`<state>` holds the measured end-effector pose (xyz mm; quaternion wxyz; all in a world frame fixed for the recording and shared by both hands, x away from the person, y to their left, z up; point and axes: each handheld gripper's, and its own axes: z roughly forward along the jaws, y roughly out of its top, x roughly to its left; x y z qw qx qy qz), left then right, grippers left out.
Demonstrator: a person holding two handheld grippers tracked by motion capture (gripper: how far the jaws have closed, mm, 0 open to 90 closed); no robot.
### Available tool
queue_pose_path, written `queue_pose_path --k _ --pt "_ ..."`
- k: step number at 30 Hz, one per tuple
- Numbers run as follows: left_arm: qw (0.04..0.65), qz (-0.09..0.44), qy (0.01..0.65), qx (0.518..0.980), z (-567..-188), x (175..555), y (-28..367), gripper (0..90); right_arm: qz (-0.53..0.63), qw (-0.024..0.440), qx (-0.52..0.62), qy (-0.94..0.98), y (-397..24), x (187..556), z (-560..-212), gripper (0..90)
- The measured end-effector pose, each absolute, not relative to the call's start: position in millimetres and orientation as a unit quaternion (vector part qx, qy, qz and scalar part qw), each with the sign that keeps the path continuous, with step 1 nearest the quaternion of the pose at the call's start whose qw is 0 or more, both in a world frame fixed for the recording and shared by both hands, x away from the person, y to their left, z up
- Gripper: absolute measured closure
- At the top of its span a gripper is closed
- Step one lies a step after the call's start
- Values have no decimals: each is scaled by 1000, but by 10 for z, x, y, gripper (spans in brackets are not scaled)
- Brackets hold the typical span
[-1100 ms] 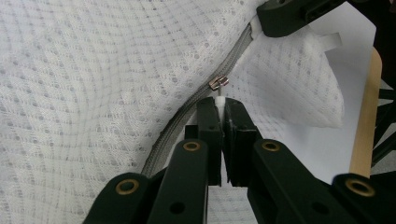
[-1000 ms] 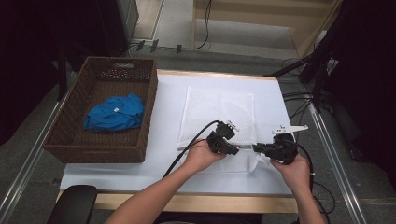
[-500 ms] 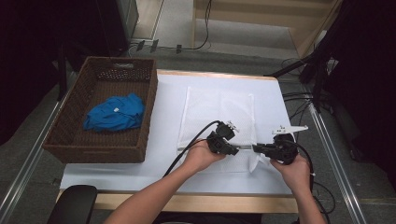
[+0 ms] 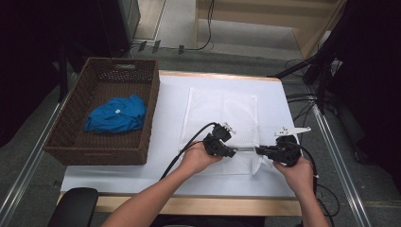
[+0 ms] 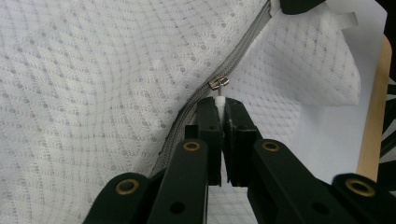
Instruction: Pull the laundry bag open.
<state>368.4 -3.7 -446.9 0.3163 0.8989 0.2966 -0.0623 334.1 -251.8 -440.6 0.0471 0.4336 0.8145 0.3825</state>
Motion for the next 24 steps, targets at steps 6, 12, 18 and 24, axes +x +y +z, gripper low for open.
queue_pose_path --k 6,12,18,24 --pt "315 -61 298 899 -4469 3675 -55 879 382 46 437 813 -2524 3336 -4403 865" --pt "316 -56 296 900 -4461 3664 -59 879 382 47 438 812 -2526 3340 -4402 865" --pt "311 -48 293 903 -4462 3657 -69 878 380 46 439 813 -2521 3345 -4402 865" --pt "315 -48 296 901 -4464 3651 -77 878 381 45 439 812 -2533 3346 -4405 864"
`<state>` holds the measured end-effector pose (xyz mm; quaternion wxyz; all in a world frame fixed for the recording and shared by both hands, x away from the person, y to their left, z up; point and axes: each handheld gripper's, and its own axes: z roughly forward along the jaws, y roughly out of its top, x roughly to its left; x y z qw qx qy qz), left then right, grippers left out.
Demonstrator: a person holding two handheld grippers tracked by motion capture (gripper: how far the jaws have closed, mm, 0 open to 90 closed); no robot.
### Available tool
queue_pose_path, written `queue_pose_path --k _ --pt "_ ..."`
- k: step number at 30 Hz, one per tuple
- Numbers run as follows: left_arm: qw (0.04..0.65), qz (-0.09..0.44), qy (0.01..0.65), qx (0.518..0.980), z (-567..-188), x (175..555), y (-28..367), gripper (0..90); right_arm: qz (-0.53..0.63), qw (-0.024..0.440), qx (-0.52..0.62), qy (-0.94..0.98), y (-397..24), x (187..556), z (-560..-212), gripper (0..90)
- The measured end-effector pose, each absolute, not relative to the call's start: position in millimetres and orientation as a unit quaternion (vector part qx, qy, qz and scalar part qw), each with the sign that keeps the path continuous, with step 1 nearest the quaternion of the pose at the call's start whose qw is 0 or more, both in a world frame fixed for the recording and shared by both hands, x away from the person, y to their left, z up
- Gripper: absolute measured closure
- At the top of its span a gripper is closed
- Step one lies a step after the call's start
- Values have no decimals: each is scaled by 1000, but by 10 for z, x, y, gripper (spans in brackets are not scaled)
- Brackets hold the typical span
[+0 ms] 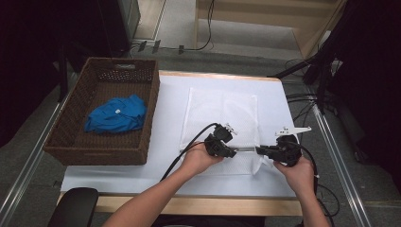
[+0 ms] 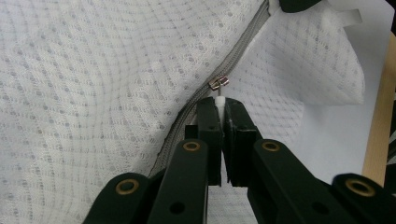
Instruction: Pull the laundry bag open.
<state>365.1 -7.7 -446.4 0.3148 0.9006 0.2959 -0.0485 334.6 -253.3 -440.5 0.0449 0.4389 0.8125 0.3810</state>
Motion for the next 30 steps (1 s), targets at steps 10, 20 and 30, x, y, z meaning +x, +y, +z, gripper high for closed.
queue_pose_path --k 10,20,30 --pt "315 -60 297 899 -4461 3668 -30 879 384 45 434 814 -2520 3349 -4407 864" --pt "310 -56 308 898 -4484 3667 134 879 384 44 434 814 -2520 3352 -4408 864" --pt "309 -56 308 898 -4480 3653 152 878 379 42 429 819 -2493 3353 -4416 864"
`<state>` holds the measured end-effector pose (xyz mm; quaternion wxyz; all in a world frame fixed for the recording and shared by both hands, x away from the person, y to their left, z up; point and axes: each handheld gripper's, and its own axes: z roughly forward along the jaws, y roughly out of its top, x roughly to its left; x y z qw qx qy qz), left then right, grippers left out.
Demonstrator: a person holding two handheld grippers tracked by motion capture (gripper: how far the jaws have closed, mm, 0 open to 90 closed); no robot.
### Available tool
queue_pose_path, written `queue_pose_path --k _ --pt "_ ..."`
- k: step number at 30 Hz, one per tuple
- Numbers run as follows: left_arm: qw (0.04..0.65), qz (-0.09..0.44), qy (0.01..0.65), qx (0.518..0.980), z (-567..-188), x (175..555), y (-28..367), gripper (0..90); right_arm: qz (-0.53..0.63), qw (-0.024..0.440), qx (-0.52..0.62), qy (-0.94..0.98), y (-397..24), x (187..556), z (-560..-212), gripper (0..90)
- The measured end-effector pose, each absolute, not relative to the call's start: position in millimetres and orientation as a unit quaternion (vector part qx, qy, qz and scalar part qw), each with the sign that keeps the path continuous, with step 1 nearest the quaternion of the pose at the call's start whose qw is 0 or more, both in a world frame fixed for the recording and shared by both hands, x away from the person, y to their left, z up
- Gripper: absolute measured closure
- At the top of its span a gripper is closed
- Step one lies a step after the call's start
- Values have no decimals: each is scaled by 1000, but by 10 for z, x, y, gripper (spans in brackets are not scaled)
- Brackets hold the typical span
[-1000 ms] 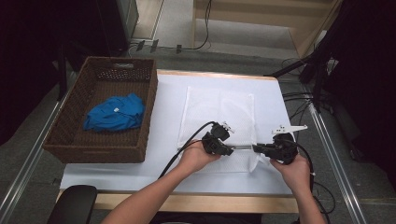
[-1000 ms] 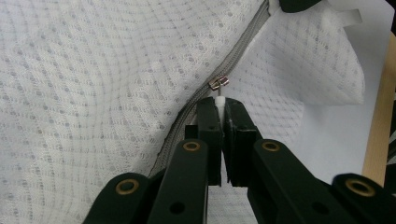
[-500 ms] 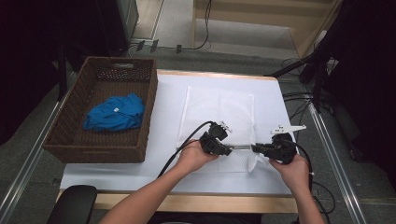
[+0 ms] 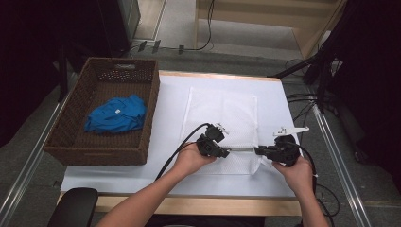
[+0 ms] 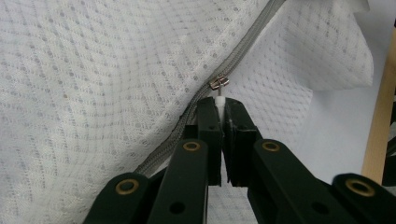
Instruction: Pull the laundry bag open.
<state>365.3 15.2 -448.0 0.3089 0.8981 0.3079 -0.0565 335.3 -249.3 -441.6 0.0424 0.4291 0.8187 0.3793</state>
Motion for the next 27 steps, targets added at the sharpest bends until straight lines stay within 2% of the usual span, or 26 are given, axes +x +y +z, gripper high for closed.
queue_pose_path --k 27 --pt "315 -59 308 896 -4457 3656 196 878 384 43 432 815 -2533 3358 -4408 860"
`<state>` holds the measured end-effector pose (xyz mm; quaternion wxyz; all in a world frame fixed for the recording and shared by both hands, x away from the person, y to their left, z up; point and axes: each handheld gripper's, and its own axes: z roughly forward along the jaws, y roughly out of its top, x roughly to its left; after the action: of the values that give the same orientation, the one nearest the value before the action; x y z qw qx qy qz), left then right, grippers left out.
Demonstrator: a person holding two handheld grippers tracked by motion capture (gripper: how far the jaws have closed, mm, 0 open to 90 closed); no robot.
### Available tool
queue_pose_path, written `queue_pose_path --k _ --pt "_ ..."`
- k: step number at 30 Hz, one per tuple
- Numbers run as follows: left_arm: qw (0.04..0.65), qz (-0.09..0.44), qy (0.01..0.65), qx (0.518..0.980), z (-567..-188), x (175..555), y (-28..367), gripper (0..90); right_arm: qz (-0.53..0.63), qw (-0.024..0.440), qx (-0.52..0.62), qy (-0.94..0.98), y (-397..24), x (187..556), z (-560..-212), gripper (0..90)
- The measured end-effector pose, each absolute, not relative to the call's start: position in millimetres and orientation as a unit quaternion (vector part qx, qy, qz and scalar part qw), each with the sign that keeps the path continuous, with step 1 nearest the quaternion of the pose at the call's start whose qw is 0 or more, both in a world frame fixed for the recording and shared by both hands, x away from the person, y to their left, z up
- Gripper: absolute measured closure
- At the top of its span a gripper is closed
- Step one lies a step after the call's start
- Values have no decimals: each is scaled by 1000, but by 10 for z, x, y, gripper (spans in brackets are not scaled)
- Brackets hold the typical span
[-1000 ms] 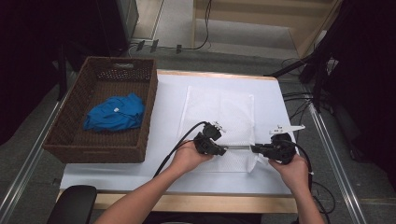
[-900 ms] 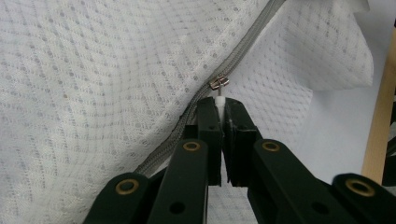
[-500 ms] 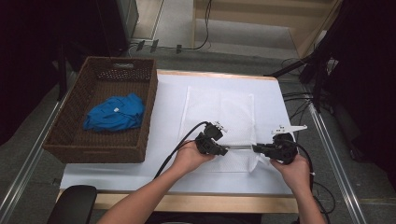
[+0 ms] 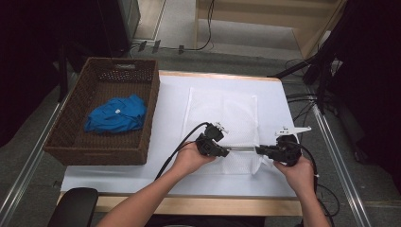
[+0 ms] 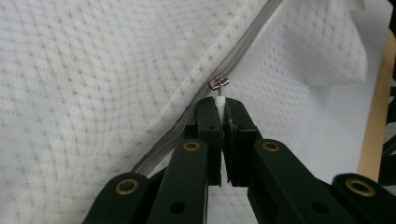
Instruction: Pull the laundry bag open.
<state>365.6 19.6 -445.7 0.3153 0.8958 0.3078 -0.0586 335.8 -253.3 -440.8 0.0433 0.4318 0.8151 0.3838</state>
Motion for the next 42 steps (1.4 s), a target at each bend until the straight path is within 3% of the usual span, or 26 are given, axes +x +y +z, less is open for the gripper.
queue_pose_path --k 7,42 --pt "316 -64 319 891 -4452 3666 354 878 383 44 433 815 -2537 3359 -4408 859" --pt "311 -64 313 895 -4453 3648 346 877 385 46 431 815 -2537 3352 -4396 859"
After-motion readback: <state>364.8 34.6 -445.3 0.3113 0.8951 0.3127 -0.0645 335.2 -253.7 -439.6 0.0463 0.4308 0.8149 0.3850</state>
